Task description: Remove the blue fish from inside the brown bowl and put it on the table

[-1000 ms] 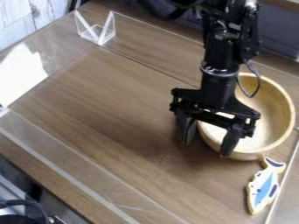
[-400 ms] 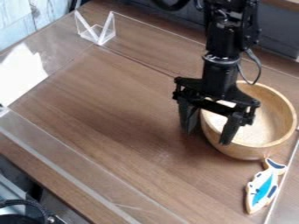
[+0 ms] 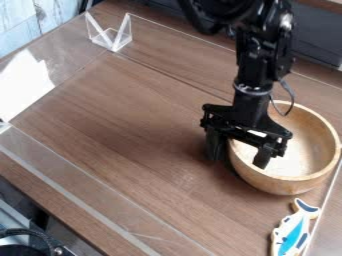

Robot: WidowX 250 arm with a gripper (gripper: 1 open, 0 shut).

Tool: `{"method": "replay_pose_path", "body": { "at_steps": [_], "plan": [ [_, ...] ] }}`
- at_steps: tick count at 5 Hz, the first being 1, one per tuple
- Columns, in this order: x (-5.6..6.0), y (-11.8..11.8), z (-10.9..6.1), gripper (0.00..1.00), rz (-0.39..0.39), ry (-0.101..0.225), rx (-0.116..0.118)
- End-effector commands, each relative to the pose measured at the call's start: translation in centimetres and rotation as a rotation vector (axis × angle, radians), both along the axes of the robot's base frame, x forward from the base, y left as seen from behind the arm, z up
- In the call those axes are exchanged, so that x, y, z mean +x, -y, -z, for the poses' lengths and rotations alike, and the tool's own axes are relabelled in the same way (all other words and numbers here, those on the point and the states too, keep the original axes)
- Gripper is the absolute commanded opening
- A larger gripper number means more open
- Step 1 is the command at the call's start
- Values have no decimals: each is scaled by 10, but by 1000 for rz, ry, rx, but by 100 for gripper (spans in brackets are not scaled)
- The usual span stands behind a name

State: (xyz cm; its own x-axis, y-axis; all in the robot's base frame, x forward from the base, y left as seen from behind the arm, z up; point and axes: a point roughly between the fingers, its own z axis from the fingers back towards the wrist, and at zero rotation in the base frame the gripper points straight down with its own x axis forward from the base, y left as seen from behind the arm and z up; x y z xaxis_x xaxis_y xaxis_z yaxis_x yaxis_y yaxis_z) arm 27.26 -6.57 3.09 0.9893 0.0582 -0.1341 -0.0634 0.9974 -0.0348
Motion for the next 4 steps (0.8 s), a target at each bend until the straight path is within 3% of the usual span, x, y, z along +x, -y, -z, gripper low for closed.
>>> {"method": "replay_pose_path", "body": {
  "at_steps": [1,3,4],
  "plan": [
    [17,4,-4,100,19,52,-4],
    [10,11,-11,100,84,39,-4],
    [4,16,-6,100,-3,31,-2]
  ]
}}
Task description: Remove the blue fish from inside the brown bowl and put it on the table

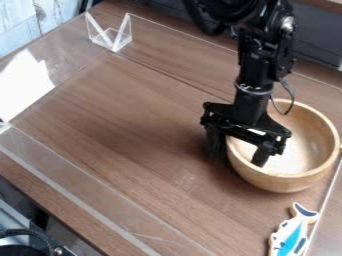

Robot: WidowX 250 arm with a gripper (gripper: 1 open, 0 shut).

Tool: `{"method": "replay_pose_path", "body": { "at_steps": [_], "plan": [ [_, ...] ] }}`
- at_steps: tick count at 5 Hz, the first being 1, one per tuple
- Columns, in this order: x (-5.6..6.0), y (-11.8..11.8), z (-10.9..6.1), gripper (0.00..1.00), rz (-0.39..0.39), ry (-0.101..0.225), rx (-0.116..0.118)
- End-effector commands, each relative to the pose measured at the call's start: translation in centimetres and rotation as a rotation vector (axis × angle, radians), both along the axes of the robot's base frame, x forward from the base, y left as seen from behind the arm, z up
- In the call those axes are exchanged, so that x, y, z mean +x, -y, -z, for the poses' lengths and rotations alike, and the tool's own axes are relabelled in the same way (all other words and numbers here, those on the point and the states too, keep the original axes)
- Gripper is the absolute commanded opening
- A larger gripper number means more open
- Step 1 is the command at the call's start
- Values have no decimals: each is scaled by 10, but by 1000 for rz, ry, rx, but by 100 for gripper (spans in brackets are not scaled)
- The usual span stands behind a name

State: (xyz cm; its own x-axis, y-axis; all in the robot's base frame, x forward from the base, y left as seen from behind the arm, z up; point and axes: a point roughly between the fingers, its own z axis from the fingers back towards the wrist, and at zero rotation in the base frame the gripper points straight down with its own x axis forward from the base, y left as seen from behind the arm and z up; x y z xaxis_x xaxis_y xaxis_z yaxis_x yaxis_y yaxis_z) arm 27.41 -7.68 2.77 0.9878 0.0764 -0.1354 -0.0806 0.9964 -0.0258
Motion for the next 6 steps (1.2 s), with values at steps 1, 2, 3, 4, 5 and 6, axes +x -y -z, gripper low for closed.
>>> {"method": "replay_pose_path", "body": {
  "at_steps": [1,2,3,4,5,6],
  "plan": [
    [-3,10,-4,100,-72,26,-7],
    [0,15,-12,100,-17,20,-5],
    [3,23,-21,100,40,15,-4],
    [-7,21,-13,100,7,8,-2],
    [-16,18,-5,100,-27,1,0],
    [-18,22,3,100,-22,-5,3]
  ]
}}
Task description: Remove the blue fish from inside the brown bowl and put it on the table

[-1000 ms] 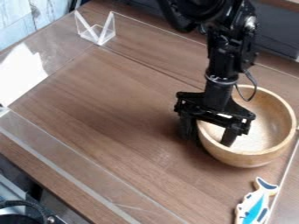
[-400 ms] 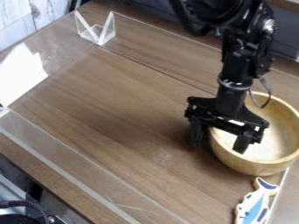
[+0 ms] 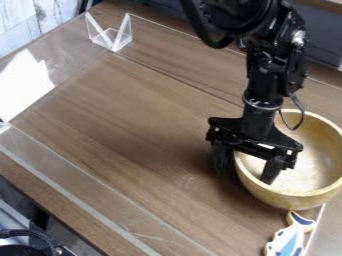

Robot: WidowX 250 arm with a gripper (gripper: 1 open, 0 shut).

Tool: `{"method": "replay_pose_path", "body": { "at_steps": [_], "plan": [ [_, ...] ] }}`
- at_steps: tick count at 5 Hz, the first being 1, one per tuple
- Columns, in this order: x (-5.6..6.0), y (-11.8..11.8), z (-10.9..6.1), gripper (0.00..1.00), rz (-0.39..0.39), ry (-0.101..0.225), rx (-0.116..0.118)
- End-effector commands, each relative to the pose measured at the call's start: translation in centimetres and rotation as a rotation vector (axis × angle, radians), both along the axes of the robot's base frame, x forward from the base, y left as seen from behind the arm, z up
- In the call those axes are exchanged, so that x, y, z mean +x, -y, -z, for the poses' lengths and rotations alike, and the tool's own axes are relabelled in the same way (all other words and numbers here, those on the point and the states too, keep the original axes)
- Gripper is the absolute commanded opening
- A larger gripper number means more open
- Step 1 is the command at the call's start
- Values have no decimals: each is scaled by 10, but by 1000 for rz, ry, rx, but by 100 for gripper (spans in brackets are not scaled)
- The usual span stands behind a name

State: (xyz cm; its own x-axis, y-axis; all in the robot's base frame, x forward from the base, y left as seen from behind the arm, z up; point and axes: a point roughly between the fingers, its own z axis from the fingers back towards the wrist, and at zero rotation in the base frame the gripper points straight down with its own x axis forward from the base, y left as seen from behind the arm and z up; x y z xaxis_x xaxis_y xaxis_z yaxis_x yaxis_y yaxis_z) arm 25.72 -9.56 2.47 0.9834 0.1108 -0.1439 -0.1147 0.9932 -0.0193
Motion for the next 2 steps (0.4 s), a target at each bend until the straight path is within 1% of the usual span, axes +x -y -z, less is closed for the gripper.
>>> {"method": "replay_pose_path", "body": {
  "at_steps": [1,2],
  "plan": [
    [-2,6,5,100,17,-1,0],
    [-5,9,7,100,2,-8,2]
  ]
}}
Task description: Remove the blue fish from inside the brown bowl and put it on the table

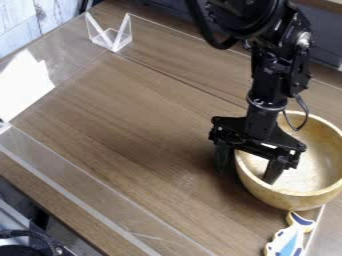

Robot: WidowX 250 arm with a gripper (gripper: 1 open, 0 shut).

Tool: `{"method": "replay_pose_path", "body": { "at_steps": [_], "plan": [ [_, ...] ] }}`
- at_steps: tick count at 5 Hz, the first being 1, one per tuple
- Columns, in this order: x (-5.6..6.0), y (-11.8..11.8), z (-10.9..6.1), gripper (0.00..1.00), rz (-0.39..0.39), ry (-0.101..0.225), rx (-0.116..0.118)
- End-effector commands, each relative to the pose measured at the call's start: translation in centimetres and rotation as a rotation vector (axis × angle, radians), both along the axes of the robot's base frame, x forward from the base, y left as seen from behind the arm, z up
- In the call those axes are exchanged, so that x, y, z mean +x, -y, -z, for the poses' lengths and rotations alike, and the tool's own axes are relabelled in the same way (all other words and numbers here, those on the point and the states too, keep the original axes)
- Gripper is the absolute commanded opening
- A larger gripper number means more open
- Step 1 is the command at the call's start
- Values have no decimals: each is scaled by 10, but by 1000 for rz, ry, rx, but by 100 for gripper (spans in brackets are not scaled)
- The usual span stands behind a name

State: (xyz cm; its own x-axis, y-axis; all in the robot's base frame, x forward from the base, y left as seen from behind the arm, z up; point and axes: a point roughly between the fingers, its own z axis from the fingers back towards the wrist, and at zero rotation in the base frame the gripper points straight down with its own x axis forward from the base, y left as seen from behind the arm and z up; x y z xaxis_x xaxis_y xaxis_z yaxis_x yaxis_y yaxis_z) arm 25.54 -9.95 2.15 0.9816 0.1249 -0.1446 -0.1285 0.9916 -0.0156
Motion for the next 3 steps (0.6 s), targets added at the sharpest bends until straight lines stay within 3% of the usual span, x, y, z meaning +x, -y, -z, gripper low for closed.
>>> {"method": "replay_pose_path", "body": {
  "at_steps": [1,3],
  "plan": [
    [-7,7,5,100,1,-13,0],
    [-10,16,9,100,-26,-27,3]
  ]
}}
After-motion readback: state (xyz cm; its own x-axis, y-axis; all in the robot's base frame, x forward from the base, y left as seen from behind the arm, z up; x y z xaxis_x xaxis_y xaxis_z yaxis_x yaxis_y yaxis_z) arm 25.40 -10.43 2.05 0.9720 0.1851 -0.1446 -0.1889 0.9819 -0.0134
